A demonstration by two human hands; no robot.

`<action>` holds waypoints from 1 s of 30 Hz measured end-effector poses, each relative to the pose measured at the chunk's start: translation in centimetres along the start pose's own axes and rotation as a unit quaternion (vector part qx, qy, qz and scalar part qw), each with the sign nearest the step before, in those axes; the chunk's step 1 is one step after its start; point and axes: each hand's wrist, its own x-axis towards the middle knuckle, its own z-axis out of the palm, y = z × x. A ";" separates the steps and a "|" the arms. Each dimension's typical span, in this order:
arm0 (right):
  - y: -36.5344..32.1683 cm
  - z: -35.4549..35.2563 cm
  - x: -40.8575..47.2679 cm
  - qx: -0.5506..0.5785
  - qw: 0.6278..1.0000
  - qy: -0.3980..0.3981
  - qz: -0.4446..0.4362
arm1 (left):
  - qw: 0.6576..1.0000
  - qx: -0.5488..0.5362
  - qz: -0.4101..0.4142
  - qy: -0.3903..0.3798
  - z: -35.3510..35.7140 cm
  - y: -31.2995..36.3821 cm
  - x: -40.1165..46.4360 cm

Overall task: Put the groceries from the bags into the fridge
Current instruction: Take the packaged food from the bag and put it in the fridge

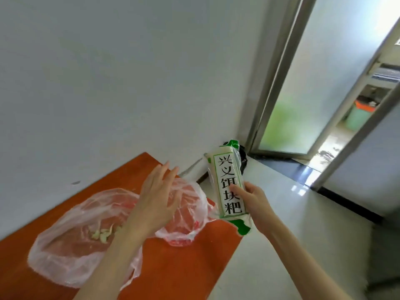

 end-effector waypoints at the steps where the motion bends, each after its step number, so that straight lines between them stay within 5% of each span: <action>1: 0.0 -2.0 -1.2 0.013 0.999 0.031 0.000 | 0.999 0.010 0.031 -0.006 0.4 1.6 0.4; 13: 3.6 -24.0 -18.7 0.078 0.953 0.293 -0.021 | 0.944 -0.022 0.325 -0.054 10.5 24.1 -0.1; 30: 9.2 -54.8 -40.3 0.155 0.853 0.497 -0.031 | 0.851 -0.077 0.510 -0.100 22.2 62.5 -10.3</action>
